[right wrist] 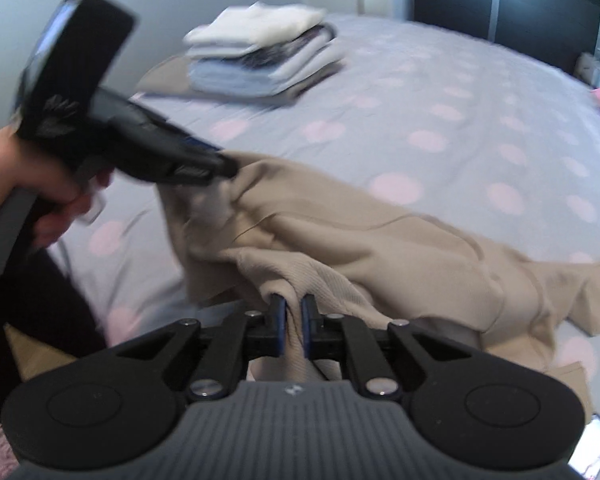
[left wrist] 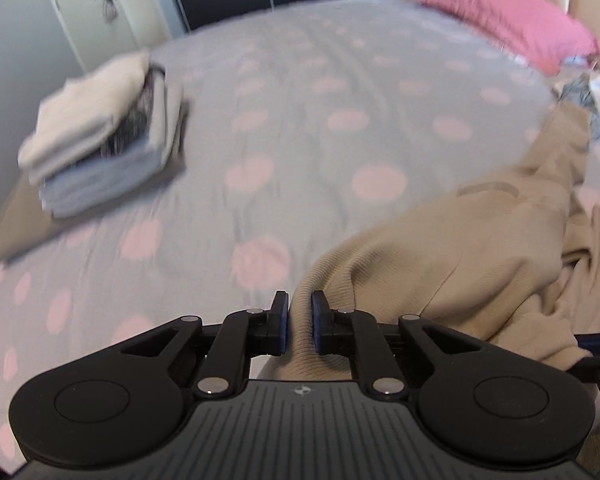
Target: Fold clothes
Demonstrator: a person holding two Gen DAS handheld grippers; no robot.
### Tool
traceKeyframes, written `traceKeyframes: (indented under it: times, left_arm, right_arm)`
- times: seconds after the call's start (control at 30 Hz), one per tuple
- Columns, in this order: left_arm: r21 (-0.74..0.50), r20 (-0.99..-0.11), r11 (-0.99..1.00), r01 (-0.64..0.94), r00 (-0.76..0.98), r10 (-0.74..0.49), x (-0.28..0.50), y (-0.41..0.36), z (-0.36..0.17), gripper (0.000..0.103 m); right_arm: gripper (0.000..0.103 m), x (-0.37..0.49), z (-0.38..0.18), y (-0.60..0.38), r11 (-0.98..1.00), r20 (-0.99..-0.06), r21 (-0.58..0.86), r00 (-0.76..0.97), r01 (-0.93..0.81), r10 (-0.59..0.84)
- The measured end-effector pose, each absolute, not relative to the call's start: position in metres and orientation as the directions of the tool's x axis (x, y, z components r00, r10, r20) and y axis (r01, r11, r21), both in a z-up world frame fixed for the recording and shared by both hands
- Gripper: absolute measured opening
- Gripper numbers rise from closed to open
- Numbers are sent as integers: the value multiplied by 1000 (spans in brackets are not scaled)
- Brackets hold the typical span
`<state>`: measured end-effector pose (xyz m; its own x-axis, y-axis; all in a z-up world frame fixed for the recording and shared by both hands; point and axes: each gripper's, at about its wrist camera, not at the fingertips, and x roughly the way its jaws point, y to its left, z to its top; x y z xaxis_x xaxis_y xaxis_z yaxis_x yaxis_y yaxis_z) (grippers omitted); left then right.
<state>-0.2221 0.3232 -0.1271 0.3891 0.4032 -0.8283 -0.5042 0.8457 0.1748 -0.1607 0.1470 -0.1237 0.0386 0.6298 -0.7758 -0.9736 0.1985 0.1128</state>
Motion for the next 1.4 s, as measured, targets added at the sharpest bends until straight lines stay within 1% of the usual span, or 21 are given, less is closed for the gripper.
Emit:
traceKeyframes:
  times: [0.03,0.1,0.17,0.2,0.23,0.27,0.33,0.43,0.53,0.6,0.63,0.67,0.7,0.8,0.9,0.97,1.03,1.1,1.2,1.37,1.4]
  left_arm:
    - [169,-838,849,-500,381,391,-224,322,-132,15]
    - [174,-840,854,-490,379,389,-229,317,-138,16]
    - [180,-828,858,-481,397,396,-234,312,-138,22]
    - [171,-825,861,-480,408,391,-237,310,-137,32]
    - [161,-822,863,-478,420,386,-240,309,-135,43]
    - [148,-816,864,-480,435,381,-243,307,-132,47]
    - [138,-796,859,-494,460,393,-249,305,-126,49]
    - [173,-739,835,-523,491,461,-256,299,-118,49]
    - [165,-706,815,-556,511,491,-261,294,-116,49]
    - [112,-701,811,-574,533,474,-265,294,-118,49]
    - [83,-709,814,-575,541,453,-266,295,-120,49]
    - [64,-719,822,-566,545,431,-266,295,-121,49]
    - [52,-732,833,-551,547,407,-265,295,-122,49]
    - [61,-734,872,-486,571,369,-264,287,-122,49]
    - [65,-723,905,-421,605,334,-263,276,-120,51]
    - [46,-724,928,-370,628,286,-262,269,-118,57]
    - [23,-728,949,-315,645,232,-260,261,-119,70]
    - [9,-736,962,-272,650,190,-256,253,-123,74]
    - [14,-757,976,-217,635,152,-249,242,-133,74]
    - [-24,-800,982,-190,592,94,-237,238,-152,74]
    - [-34,-808,982,-185,583,82,-235,238,-156,72]
  right_arm:
    - [10,-163,-129,149,194,-788,113,32,-974,615]
    - [10,-164,-140,153,196,-809,117,21,-974,588]
    - [16,-166,-151,156,198,-829,121,11,-973,560]
    - [19,-166,-157,157,200,-838,123,5,-972,545]
    - [27,-167,-162,159,201,-848,125,0,-972,531]
    - [35,-168,-165,160,204,-853,122,2,-971,521]
    - [43,-170,-162,158,205,-853,97,25,-974,522]
    - [53,-170,-160,151,204,-844,54,64,-978,532]
    - [54,-163,-161,145,221,-829,33,97,-975,551]
    - [56,-156,-162,141,245,-817,34,114,-969,565]
    - [59,-154,-162,139,249,-811,31,122,-968,572]
    - [66,-152,-163,137,245,-802,18,132,-969,583]
    - [68,-152,-163,135,238,-790,0,146,-971,596]
    - [69,-151,-159,130,184,-778,-25,135,-983,613]
    - [70,-148,-151,129,156,-797,-41,126,-987,591]
    - [70,-144,-150,128,151,-813,-56,133,-987,567]
    - [70,-140,-152,125,154,-828,-63,137,-986,543]
    - [70,-135,-157,123,171,-843,-48,132,-984,521]
    - [70,-134,-168,123,159,-857,1,81,-987,509]
    - [70,-147,-178,128,98,-865,13,38,-995,501]
    - [70,-149,-179,130,86,-865,16,30,-996,501]
